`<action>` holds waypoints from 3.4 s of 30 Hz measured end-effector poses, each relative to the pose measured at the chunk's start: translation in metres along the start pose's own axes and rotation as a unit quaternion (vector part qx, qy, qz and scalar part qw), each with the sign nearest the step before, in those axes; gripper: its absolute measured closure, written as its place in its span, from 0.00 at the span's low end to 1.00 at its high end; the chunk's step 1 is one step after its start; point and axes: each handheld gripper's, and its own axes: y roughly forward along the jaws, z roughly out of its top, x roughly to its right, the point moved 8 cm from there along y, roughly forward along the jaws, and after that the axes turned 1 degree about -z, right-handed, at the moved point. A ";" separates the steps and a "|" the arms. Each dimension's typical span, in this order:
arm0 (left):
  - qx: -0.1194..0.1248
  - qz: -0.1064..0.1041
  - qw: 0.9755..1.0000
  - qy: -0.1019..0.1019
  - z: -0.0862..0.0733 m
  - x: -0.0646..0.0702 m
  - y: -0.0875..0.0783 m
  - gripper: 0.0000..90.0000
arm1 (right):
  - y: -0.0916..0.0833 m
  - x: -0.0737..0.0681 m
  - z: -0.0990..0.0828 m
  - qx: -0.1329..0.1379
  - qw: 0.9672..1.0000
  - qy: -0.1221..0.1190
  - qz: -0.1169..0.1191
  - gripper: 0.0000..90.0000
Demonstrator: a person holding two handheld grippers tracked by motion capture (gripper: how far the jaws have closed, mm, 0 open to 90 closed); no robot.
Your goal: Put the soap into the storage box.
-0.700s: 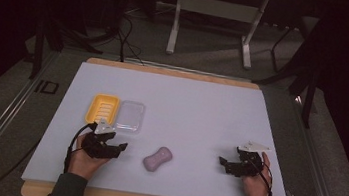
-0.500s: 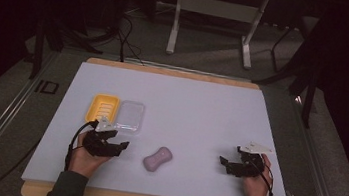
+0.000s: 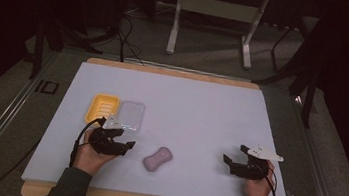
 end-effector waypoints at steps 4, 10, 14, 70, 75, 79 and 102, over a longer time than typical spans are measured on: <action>-0.018 -0.003 1.000 0.009 0.002 0.002 0.003 0.41 | 0.000 0.000 0.000 -0.001 1.000 0.001 0.001 0.17; -0.026 -0.008 0.999 0.016 0.007 0.007 0.006 0.41 | 0.001 -0.001 -0.001 -0.007 1.000 -0.004 0.000 0.17; -0.033 -0.016 0.999 0.023 0.009 0.011 0.009 0.41 | 0.002 -0.002 -0.001 -0.009 1.000 -0.009 0.001 0.17; -0.111 -0.051 0.988 0.095 0.035 0.061 0.034 0.38 | 0.003 -0.005 -0.002 -0.017 1.000 -0.025 0.006 0.17; -0.121 -0.056 0.987 0.094 0.036 0.066 0.038 0.38 | 0.003 -0.005 -0.002 -0.019 0.999 -0.025 0.006 0.17; -0.129 -0.056 0.986 0.093 0.037 0.071 0.042 0.38 | 0.003 -0.006 -0.002 -0.019 0.999 -0.025 0.006 0.17; -0.179 -0.058 0.978 0.088 0.026 0.084 0.063 0.37 | 0.003 -0.006 -0.002 -0.016 0.999 -0.027 0.009 0.17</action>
